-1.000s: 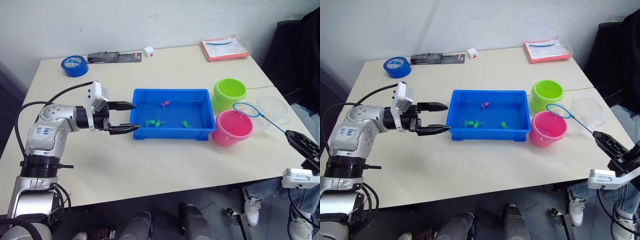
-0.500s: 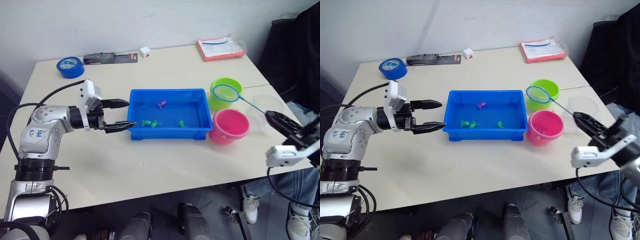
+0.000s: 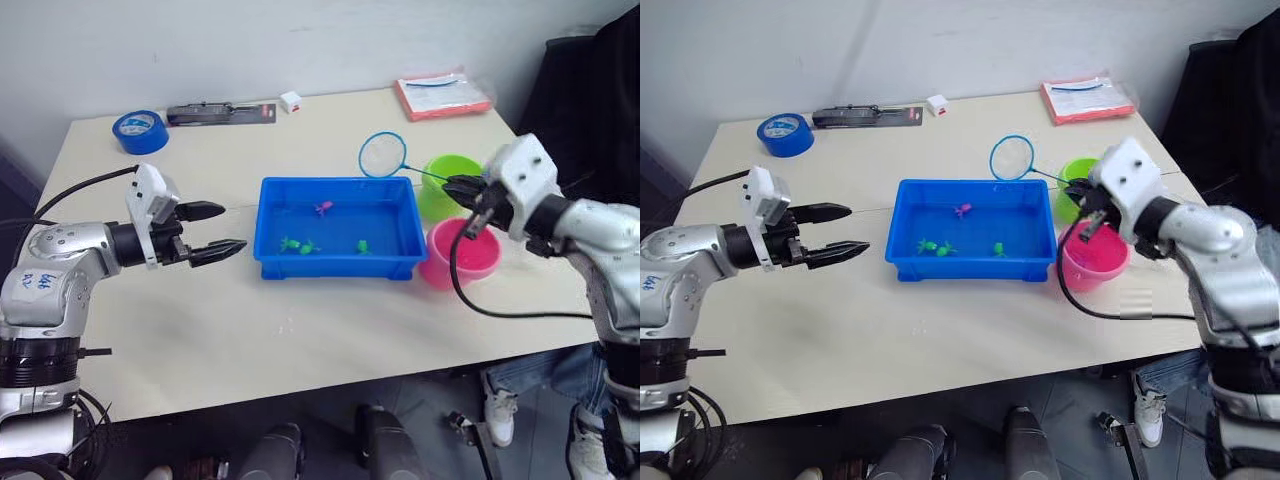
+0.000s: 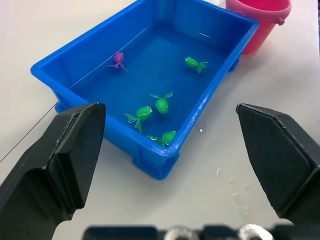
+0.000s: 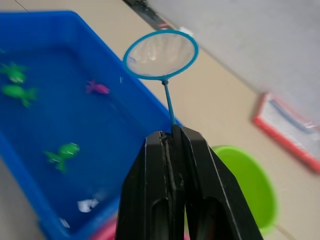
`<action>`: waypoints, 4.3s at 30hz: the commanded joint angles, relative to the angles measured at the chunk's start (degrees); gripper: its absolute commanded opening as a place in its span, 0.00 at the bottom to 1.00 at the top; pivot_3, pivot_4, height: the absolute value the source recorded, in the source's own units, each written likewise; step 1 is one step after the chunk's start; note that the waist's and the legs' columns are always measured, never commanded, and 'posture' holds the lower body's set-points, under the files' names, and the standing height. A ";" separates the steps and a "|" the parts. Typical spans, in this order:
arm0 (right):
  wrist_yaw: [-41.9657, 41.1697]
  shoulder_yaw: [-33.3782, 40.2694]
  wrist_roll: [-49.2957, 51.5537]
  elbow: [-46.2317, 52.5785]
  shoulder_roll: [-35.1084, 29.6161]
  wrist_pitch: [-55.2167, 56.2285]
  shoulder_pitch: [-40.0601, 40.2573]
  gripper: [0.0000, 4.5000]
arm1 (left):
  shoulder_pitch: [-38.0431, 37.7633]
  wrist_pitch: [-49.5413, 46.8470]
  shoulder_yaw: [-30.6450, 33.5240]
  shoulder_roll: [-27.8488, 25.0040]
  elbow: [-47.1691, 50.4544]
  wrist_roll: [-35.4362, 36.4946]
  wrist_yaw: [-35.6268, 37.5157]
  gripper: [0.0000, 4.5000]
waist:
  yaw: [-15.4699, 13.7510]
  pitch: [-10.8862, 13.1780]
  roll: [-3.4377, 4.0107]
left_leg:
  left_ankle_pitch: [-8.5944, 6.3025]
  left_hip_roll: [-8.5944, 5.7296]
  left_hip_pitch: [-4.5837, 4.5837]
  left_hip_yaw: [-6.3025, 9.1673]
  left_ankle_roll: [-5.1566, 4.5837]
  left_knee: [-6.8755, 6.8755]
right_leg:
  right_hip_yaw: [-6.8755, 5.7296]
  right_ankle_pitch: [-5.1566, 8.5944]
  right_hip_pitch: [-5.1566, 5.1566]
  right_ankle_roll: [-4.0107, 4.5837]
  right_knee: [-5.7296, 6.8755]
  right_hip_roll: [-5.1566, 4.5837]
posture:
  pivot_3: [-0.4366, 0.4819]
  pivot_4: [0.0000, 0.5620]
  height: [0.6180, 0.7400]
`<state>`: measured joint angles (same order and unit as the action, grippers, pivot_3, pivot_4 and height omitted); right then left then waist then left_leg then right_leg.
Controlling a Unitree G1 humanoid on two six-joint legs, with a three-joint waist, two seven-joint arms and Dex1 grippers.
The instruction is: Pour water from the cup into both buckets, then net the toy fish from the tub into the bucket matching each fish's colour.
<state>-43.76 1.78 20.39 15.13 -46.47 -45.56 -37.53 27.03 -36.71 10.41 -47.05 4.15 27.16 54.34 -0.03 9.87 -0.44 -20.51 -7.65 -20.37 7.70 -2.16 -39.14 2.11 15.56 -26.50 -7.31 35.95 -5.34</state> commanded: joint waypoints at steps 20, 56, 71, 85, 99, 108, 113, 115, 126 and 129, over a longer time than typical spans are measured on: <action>3.37 -13.79 2.35 -30.04 13.36 -27.71 -24.60 0.17 | -6.35 -4.53 6.99 -3.13 10.97 3.17 -5.18 1.00 | 0.54 0.00 0.00 | -0.01 -0.12 -0.06 -0.02 -0.02 0.00 | -0.22 -0.01 -0.09 0.02 0.02 -0.18 | 0.48 0.27 1.00; 9.69 -7.42 -4.67 -36.58 26.18 -15.70 -26.17 0.17 | -11.96 -3.31 6.96 -2.92 15.23 2.91 -7.39 1.00 | 2.07 0.00 0.02 | -0.03 -0.09 -0.05 -0.10 -0.01 0.04 | -0.34 -0.01 -0.16 0.03 0.04 -0.17 | 0.48 0.27 1.00; 6.75 -3.85 2.12 -9.10 20.24 -20.18 -10.12 0.17 | -9.98 -0.19 4.95 -1.82 13.43 3.46 -4.15 1.00 | 1.68 0.00 0.02 | -0.03 -0.08 -0.05 -0.11 -0.02 0.04 | -0.33 -0.01 -0.15 0.03 0.04 -0.17 | 0.48 0.27 1.00; 8.51 15.57 13.38 10.56 12.27 -27.91 0.88 0.17 | 1.02 4.49 -3.60 2.52 3.86 1.23 0.62 1.00 | 1.18 0.00 0.02 | -0.03 -0.10 -0.05 -0.10 -0.03 0.01 | -0.34 -0.01 -0.12 0.03 0.04 -0.19 | 0.48 0.27 1.00; 4.85 39.93 18.92 18.91 -3.80 -27.29 19.64 0.17 | 7.58 9.24 -7.86 3.22 -5.28 -1.68 6.35 1.00 | -0.78 0.00 0.00 | -0.05 -0.10 -0.02 -0.24 -0.08 -0.06 | -0.23 -0.03 -0.08 -0.01 0.03 -0.19 | 0.48 0.27 1.00; 4.16 44.85 14.21 21.29 -6.83 -18.28 33.81 0.17 | 8.92 10.70 -8.46 3.48 -7.75 -2.66 7.83 1.00 | -1.46 0.00 0.00 | -0.05 -0.10 0.02 -0.32 -0.09 -0.08 | -0.17 -0.04 -0.07 -0.01 0.02 -0.19 | 0.48 0.27 1.00; 4.19 43.57 6.59 23.09 -6.02 -5.11 41.97 0.17 | 9.69 11.35 -8.71 3.94 -8.84 -3.08 8.28 1.00 | -1.48 0.00 0.00 | -0.05 -0.11 0.03 -0.34 -0.09 -0.08 | -0.16 -0.04 -0.07 -0.02 0.02 -0.19 | 0.48 0.27 1.00; 4.52 42.99 3.67 23.13 -5.11 0.41 44.41 0.17 | 9.85 11.53 -8.75 4.06 -9.11 -3.19 8.40 1.00 | -1.47 -0.01 -0.01 | -0.05 -0.11 0.05 -0.34 -0.09 -0.08 | -0.16 -0.04 -0.06 -0.02 0.01 -0.19 | 0.48 0.27 1.00; 4.79 36.97 -15.60 17.59 -1.12 33.93 56.78 0.17 | 10.01 11.91 -8.93 4.55 -9.29 -3.48 8.50 1.00 | -1.41 -0.01 -0.02 | -0.05 -0.12 0.12 -0.37 -0.09 -0.07 | -0.13 -0.04 -0.01 -0.02 0.02 -0.16 | 0.48 0.27 1.00; 7.23 35.26 -21.99 13.30 -1.17 44.04 57.61 0.17 | 10.12 11.98 -8.96 4.57 -9.43 -3.59 8.62 1.00 | -1.38 -0.01 -0.02 | -0.05 -0.12 0.14 -0.38 -0.09 -0.07 | -0.12 -0.04 -0.01 -0.02 0.01 -0.14 | 0.48 0.27 1.00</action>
<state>-38.10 36.26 1.00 29.06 -47.67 -6.15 20.08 35.87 -25.48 0.97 -42.29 -5.42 24.02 62.69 -1.41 9.86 -0.45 -20.56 -7.79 -20.21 7.30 -2.25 -39.21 2.01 15.52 -26.51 -7.33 35.96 -5.48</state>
